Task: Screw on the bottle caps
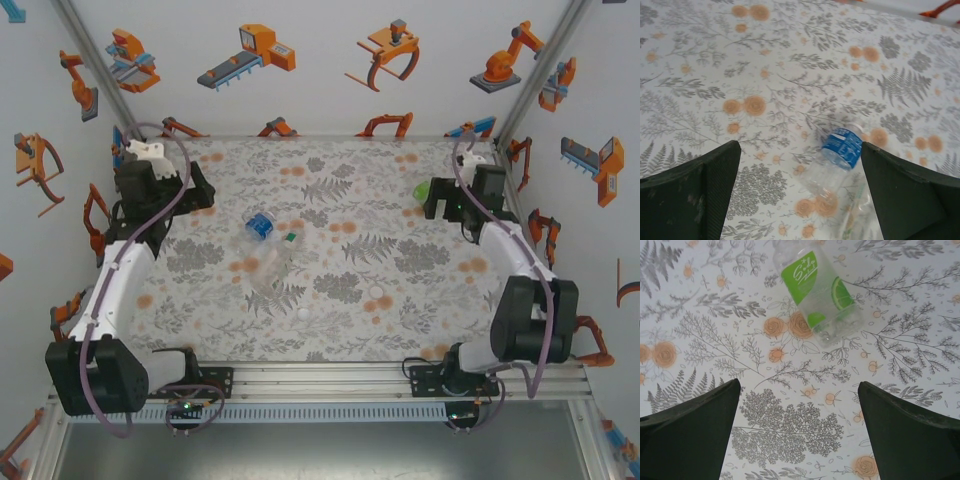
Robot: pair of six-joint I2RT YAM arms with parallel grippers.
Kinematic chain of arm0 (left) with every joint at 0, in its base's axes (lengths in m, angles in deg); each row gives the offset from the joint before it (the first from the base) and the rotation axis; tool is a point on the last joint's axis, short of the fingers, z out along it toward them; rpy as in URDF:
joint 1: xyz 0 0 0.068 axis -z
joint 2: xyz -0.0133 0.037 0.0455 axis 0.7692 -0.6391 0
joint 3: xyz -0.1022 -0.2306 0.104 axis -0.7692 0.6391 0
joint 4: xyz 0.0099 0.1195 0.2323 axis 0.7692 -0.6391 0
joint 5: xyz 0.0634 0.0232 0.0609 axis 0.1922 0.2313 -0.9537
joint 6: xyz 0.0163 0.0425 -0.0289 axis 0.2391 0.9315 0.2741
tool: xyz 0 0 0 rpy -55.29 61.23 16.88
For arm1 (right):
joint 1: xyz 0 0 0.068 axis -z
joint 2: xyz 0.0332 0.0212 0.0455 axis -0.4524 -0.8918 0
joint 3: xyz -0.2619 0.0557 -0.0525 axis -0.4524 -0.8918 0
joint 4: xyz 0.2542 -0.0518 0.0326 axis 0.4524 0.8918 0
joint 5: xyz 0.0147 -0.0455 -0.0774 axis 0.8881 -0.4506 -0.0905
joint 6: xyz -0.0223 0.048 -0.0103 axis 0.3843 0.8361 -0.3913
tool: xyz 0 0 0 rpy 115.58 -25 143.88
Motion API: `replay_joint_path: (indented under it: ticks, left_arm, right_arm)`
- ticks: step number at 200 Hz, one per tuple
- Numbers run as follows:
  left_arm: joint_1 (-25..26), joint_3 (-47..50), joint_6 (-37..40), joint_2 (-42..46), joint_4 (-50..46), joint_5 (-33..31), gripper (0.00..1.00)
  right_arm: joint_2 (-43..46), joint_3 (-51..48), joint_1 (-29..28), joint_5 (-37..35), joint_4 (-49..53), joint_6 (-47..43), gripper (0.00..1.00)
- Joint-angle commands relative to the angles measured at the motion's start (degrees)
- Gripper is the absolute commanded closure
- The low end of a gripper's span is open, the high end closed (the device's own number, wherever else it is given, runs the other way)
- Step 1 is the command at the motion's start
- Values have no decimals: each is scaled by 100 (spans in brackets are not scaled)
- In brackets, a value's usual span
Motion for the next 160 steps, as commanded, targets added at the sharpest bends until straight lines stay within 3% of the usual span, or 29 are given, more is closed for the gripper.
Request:
replay_joint_path:
  ticks: [1,22,48,160]
  left_arm:
    - [-47,-428,239,-249,-769,880,3]
    - [-24,-575,483,-413,-717,1175,3]
    - [-31,-491,641,-478,-570,1215,3]
    - [-23,50,865,-217,-219,1198,3]
  right_arm:
    - [-475,538,24,259,983,-469,11]
    - [-990,1126,27,282,1397,-765,15]
    - [-1459,1734,30,10,1623,-1080,15]
    - [-3498,4382,-147,161,2859,-1788,16]
